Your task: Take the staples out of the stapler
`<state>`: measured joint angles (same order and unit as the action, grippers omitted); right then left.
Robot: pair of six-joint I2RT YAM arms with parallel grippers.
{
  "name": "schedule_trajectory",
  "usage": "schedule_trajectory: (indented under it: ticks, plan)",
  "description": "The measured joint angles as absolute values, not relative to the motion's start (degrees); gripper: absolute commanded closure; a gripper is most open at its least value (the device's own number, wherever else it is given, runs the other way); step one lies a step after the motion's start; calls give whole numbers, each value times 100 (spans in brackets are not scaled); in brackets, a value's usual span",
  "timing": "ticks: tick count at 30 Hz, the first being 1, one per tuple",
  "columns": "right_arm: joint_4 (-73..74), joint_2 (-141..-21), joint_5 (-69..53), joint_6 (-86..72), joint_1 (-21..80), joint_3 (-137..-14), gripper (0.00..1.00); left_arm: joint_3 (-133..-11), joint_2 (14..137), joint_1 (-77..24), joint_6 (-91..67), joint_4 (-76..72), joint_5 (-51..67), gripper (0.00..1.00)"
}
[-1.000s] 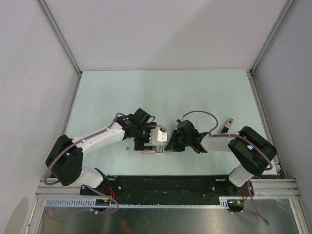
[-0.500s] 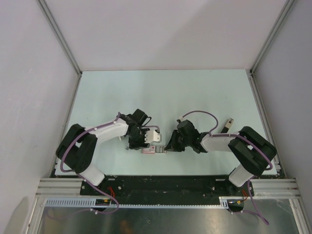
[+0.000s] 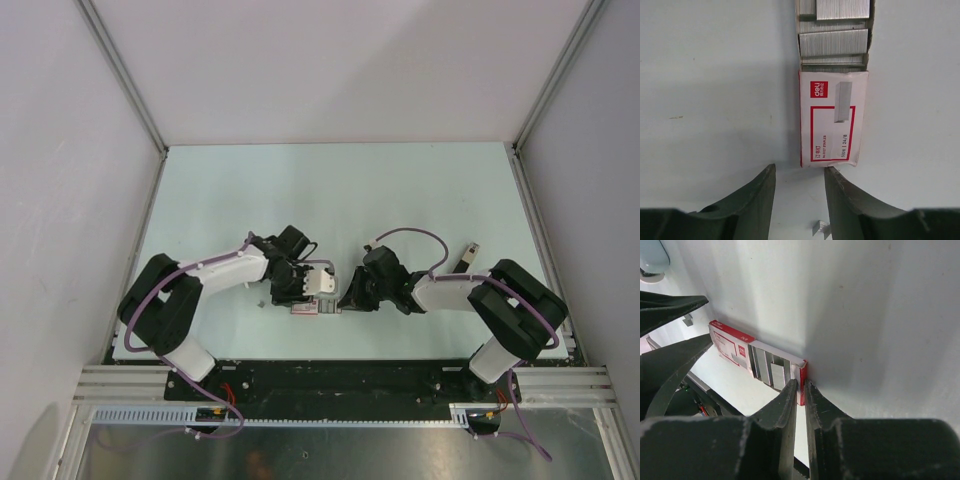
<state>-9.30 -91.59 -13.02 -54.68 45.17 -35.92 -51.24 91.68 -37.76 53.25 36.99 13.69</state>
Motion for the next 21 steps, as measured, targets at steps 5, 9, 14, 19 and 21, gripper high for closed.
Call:
schedule_trajectory:
  ticks: [5,9,14,19,21]
  plan:
    - [-930,-9159,-1286,-5551,4547,-3592,84,-5124,9174,-3870,5242,3586,1420,52]
    - [-934,-9161,-1260,-5592,4571,-3592,84,-5124,9183,-3946,5183,3496,1459,51]
    - [-998,-9194,-1247,-5653,4619,-3592,84,-5124,9194,-3975,5098,3415,1529,51]
    - [-1127,-9249,-1247,-5725,4661,-3592,84,-5162,9236,-4016,5078,3393,1533,51]
    - [-1160,-9271,-1249,-5747,4683,-3597,83,-5207,9279,-4047,5048,3387,1540,51]
